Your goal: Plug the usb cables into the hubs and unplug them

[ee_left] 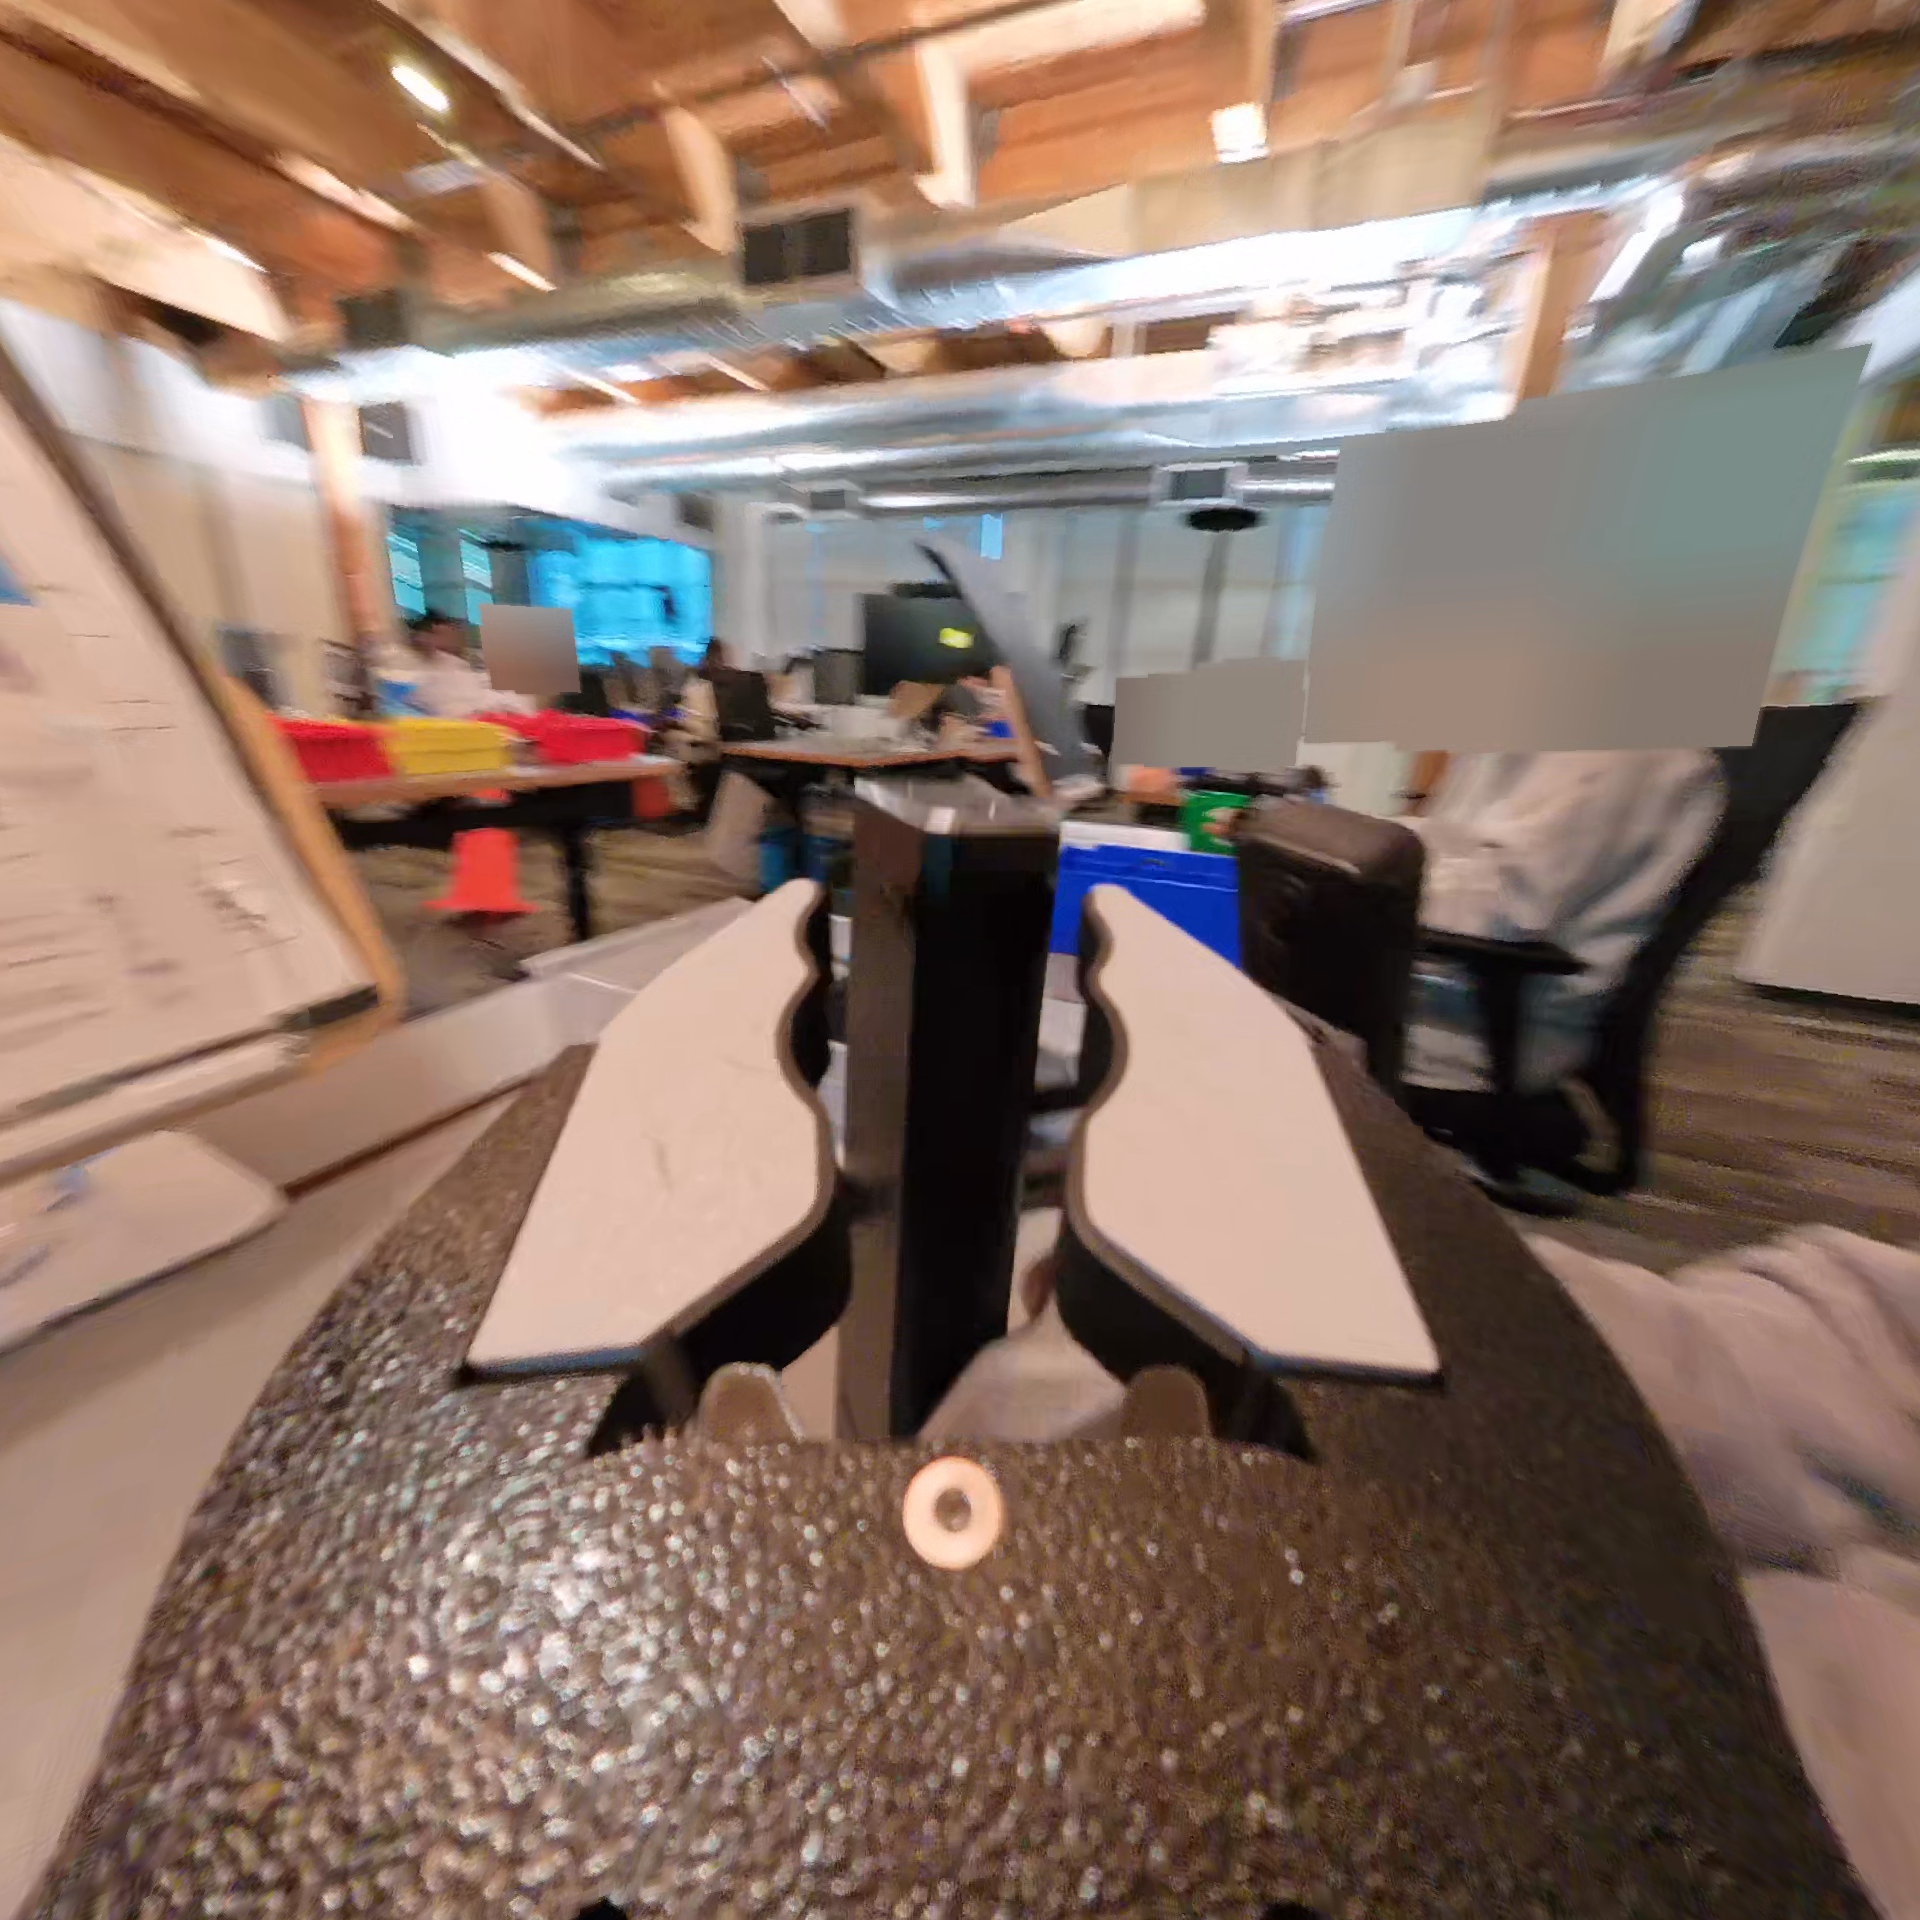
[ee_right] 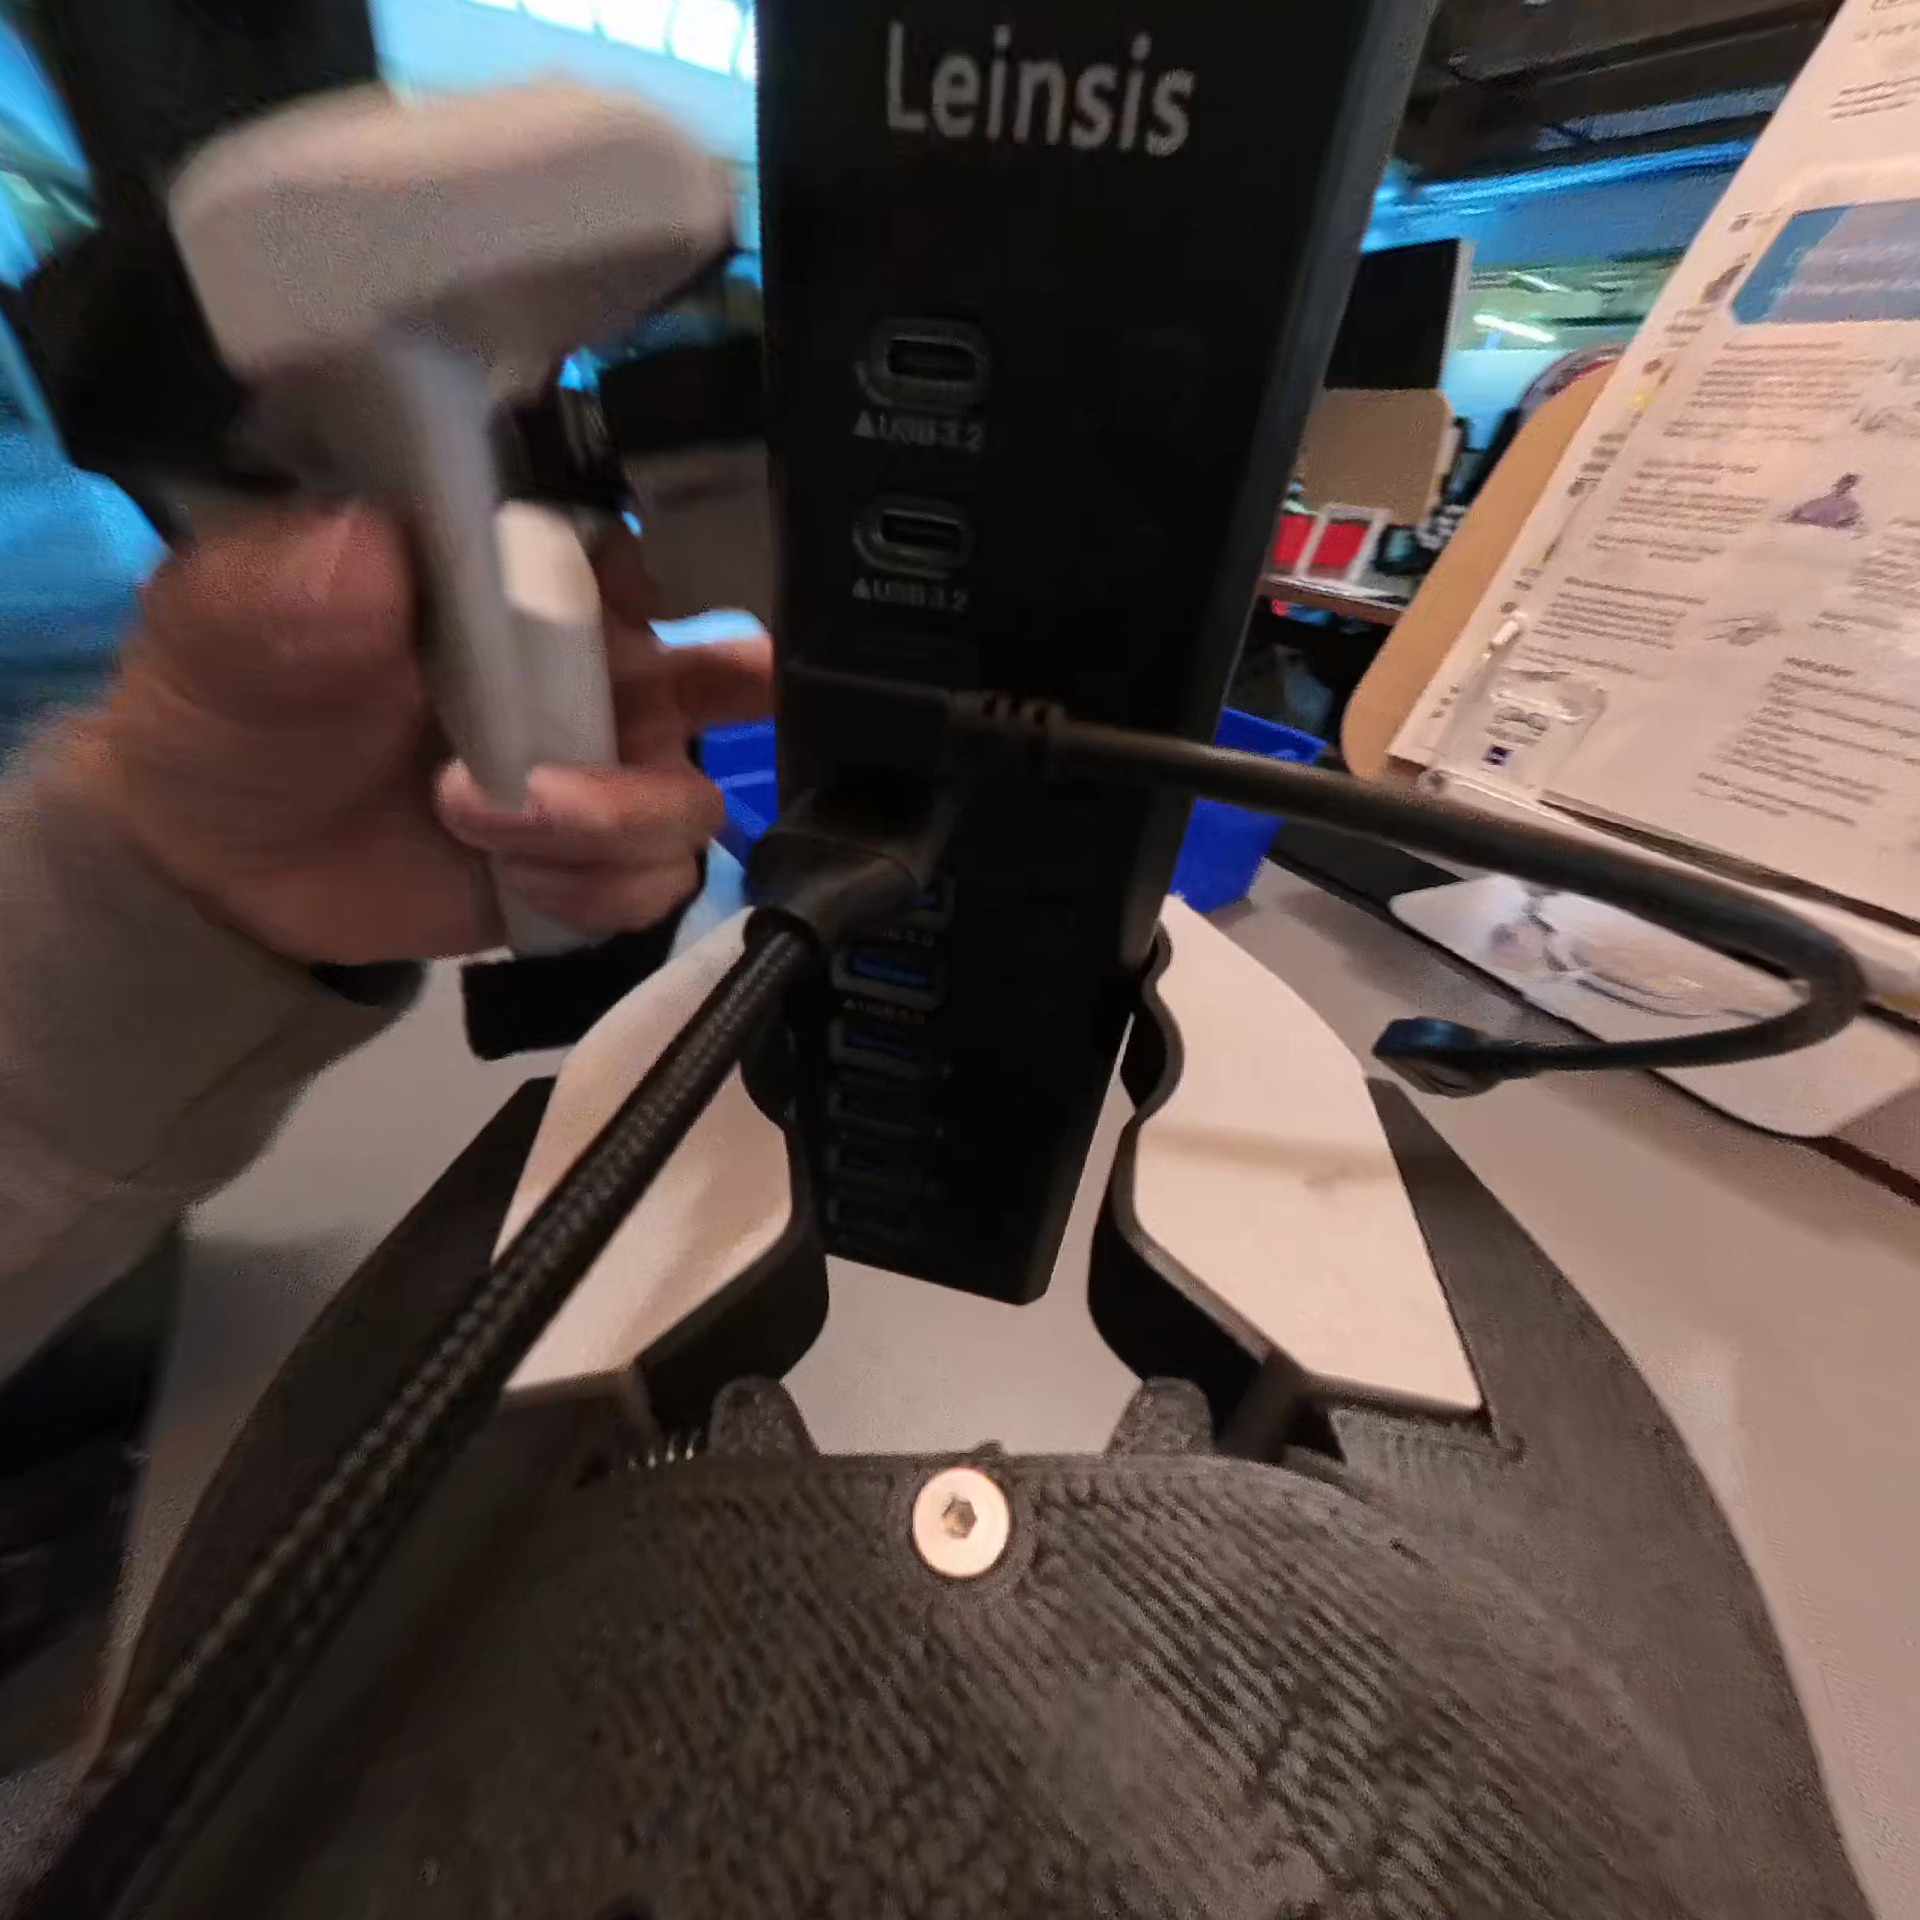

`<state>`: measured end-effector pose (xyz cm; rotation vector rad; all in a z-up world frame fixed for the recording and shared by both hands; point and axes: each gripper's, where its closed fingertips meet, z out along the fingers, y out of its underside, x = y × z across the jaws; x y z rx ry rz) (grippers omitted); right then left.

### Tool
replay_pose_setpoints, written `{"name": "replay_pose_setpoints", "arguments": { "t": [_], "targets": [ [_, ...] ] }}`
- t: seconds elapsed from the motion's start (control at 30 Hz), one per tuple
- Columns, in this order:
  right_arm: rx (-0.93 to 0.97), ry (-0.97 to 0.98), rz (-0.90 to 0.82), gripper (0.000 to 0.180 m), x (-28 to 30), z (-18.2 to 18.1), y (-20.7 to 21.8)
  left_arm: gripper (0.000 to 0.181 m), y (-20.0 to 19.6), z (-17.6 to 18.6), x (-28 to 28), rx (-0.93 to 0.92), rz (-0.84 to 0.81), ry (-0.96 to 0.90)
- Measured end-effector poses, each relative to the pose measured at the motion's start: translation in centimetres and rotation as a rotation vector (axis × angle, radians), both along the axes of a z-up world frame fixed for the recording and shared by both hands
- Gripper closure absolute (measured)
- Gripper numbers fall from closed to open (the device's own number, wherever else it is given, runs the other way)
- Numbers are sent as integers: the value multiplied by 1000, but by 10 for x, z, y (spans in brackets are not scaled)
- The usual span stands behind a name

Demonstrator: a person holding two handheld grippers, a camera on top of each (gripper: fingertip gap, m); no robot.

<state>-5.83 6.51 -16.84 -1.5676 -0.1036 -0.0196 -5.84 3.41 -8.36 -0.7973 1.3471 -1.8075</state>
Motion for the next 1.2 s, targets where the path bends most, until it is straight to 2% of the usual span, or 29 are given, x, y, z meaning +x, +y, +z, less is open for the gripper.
{"name": "replay_pose_setpoints", "arguments": {
  "t": [0.07,0.1,0.17,0.27,0.37,0.53,0.67,0.7,0.8,0.9,0.93,1.07,1.13,1.2],
  "targets": [
    [22,74,92,116,-1,9,-10,117,-6,-11,-3,-25,-151,79],
    [19,81,146,116,-4,11,-15,115,-7,-18,-5,-31,-208,112],
    [-74,71,244,116,-12,3,-23,117,-12,-32,-8,-25,-321,145],
    [-195,-25,284,116,-22,-14,-29,118,-21,-56,-4,27,-394,203],
    [-263,-34,348,116,-35,-22,-33,121,-39,-76,-12,126,-508,210],
    [-307,-41,400,116,-35,-27,-40,121,-45,-82,-15,152,-561,153],
    [-265,-90,284,113,-1,-29,-50,122,-38,-79,6,136,-414,135],
    [-298,-74,219,100,17,-35,-56,122,-34,-80,8,140,-388,146],
    [-422,-44,-67,106,89,-54,-88,121,-28,-89,16,244,-275,173],
    [-284,23,-309,111,144,-24,-127,121,-23,-85,22,179,-248,173],
    [-205,53,-306,108,144,-5,-134,121,-22,-86,24,172,-239,177],
    [119,7,130,108,48,71,-123,122,-31,-102,32,286,-200,214],
    [82,-42,226,106,17,73,-105,122,-44,-106,33,310,-231,211],
    [3,-100,249,99,5,63,-86,122,-55,-111,33,336,-260,215]
  ]
}}
